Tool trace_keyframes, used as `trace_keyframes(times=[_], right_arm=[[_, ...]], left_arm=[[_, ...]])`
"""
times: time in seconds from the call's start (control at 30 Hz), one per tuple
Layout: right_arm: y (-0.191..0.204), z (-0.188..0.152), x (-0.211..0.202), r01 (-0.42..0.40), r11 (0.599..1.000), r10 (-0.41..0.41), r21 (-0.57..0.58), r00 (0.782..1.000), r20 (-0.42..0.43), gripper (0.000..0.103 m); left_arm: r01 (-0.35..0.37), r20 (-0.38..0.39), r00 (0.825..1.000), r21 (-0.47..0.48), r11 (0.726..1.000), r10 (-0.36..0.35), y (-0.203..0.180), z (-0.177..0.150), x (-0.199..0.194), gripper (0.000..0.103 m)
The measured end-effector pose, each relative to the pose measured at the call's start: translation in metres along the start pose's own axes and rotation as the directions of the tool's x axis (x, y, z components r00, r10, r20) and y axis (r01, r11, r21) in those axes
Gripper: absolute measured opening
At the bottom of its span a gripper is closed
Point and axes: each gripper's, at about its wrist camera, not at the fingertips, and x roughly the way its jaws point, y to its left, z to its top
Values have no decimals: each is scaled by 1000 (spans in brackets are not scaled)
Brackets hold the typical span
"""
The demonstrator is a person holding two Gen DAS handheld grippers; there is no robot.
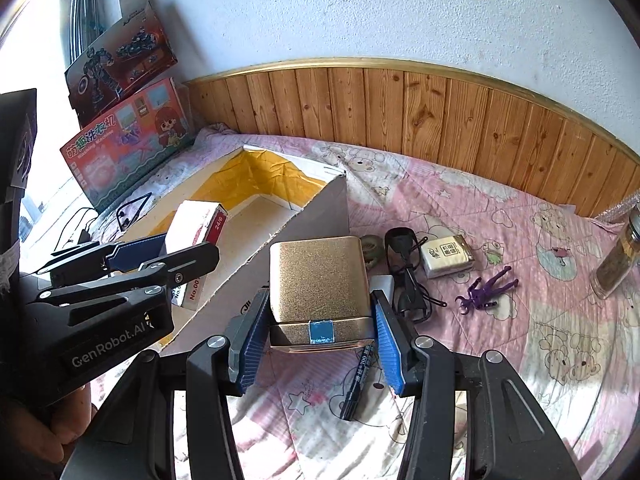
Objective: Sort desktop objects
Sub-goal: 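Carry the staples box with the left gripper while the right gripper carries the gold box into the cardboard box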
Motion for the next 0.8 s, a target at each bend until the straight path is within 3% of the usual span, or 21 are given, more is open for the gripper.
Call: trace_keyframes(times=[0.53, 0.8], right_arm=[[39, 13, -2, -30, 998, 31, -50, 999, 13, 51], [64, 19, 2, -52, 995, 54, -83, 998, 15, 50]], left_arm=[[-84, -28, 996, 9, 996, 84, 42, 20, -18, 40], [-109, -58, 993, -33, 993, 107, 61, 19, -9, 40]])
